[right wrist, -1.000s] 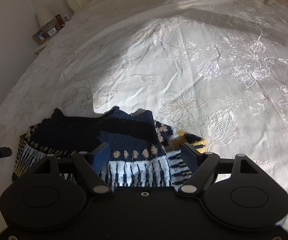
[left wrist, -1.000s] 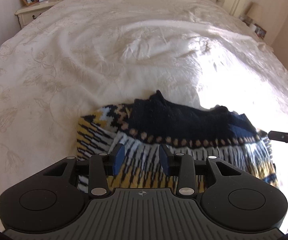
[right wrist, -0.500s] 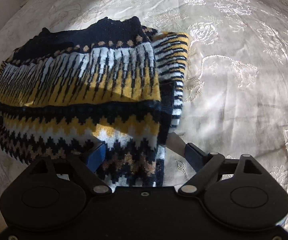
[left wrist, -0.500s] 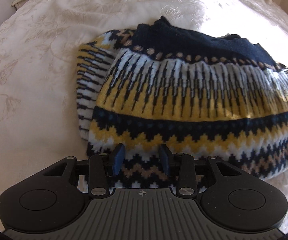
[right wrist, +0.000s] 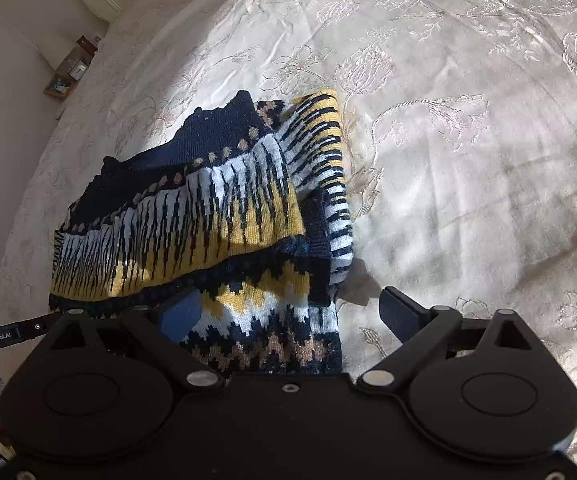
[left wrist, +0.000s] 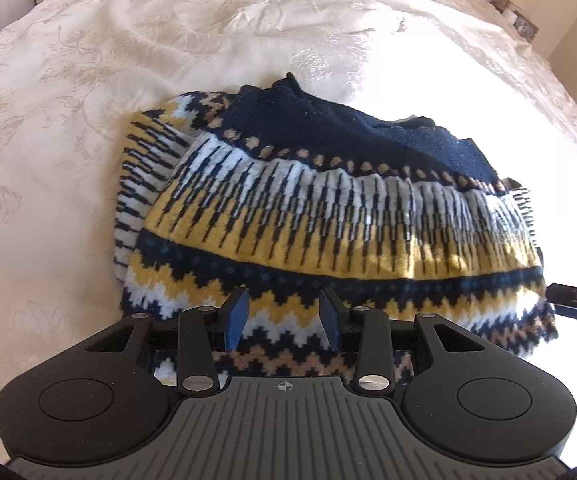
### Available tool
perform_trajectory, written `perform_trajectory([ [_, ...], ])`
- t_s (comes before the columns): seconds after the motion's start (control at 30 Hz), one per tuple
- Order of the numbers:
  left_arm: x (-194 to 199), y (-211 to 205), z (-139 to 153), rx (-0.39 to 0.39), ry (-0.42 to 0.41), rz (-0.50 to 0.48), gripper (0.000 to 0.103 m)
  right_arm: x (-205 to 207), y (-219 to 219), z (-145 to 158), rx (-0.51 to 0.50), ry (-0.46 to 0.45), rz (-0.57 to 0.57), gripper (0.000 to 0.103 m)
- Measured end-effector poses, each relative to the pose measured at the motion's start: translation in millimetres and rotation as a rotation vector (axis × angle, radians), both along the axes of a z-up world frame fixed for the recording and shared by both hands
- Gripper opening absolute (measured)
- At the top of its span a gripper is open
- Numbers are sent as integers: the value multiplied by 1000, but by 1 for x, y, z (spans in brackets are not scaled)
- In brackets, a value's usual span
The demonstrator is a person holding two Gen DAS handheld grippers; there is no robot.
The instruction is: Fold small clothes
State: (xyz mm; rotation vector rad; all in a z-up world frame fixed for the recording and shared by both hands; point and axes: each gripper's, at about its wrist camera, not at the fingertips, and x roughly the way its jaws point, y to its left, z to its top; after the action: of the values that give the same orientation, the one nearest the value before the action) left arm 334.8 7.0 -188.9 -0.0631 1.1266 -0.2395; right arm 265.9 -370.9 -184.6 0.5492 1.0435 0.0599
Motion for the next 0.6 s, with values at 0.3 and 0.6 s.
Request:
perform_trajectory([
  [0.3,28,-37,-8,22,11,-5,38,21,0,-11,65,18,72,99],
  [0.6,55,-66,-30,54,40,-30,38,35,-17,-26,141,23,84,102],
])
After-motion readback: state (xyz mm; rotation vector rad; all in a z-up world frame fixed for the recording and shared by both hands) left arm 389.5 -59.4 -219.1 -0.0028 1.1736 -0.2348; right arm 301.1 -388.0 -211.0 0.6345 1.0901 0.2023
